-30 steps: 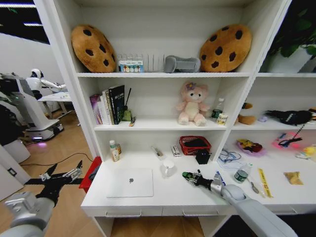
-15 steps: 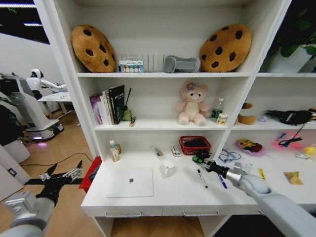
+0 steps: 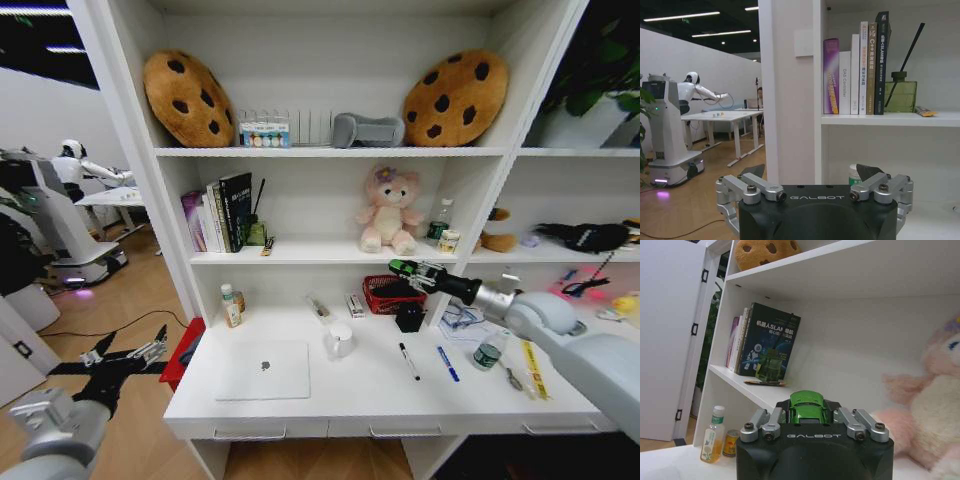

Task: Organize the objects on the table.

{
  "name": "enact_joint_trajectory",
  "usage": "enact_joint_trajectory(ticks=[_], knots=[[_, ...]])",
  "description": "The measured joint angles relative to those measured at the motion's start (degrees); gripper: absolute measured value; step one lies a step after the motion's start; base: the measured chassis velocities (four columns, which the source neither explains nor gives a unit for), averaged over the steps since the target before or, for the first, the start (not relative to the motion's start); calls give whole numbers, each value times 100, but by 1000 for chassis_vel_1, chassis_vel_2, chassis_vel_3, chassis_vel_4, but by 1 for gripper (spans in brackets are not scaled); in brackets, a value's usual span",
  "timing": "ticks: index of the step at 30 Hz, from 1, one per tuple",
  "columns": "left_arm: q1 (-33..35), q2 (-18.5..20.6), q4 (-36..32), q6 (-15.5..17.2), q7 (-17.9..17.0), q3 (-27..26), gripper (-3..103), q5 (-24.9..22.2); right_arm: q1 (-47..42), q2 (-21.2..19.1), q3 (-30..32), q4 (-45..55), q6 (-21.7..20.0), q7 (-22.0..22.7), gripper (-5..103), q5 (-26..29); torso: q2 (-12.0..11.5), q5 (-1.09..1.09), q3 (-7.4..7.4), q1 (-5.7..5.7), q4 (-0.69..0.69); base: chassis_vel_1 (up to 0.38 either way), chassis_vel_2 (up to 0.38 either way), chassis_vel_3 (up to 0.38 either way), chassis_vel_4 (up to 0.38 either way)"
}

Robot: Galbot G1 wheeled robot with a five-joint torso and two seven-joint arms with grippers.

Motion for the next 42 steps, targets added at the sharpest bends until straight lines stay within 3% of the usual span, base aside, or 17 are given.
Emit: enact_joint_trajectory(ticks=[2, 3, 6, 7, 9, 10, 11, 12, 16, 42], knots=[[0, 0, 0, 0, -1, 0, 100, 0, 1175, 480, -1010, -616, -41, -8, 35, 20, -1, 6, 1, 2, -2, 0, 0, 0, 0], [0, 0, 0, 0, -1, 0, 100, 0, 1175, 480, -1010, -616, -41, -8, 35, 20, -1, 6, 1, 2, -2, 0, 0, 0, 0], [0, 0, 0, 0, -1, 0, 100, 0, 2051, 1102, -1748, -1212, -43, -35, 35, -27, -1, -2, 1, 2, 0, 0, 0, 0, 0], [0, 0, 0, 0, -1, 0, 100, 0, 2051, 1102, -1748, -1212, -43, -35, 35, -27, -1, -2, 1, 2, 0, 0, 0, 0, 0], [0, 0, 0, 0, 0, 0, 100, 0, 2461, 1669, -2147, -1671, -56, -34, 35, -72, -2, 3, 2, 2, -1, 0, 0, 0, 0], [0, 0, 0, 0, 0, 0, 100, 0, 2461, 1669, -2147, -1671, -56, -34, 35, -72, -2, 3, 2, 2, -1, 0, 0, 0, 0], [0, 0, -1, 0, 2, 0, 100, 0, 2686, 1982, -2355, -2045, -55, -31, 35, -107, -1, -2, 0, 2, 4, 0, 0, 0, 0], [0, 0, 0, 0, -1, 0, 100, 0, 2852, 2208, -2541, -2383, -52, -39, 35, -167, -1, -1, 1, 2, 1, 0, 0, 0, 0], [0, 0, 0, 0, -1, 0, 100, 0, 3205, 2653, -2873, -3266, 27, -87, 35, -343, -1, 0, 1, 2, 0, 0, 0, 0, 0], [0, 0, 0, 0, -1, 0, 100, 0, 3468, 3063, -3323, -3865, 129, -46, 35, -454, 0, 2, 0, 1, -2, 0, 0, 0, 0]])
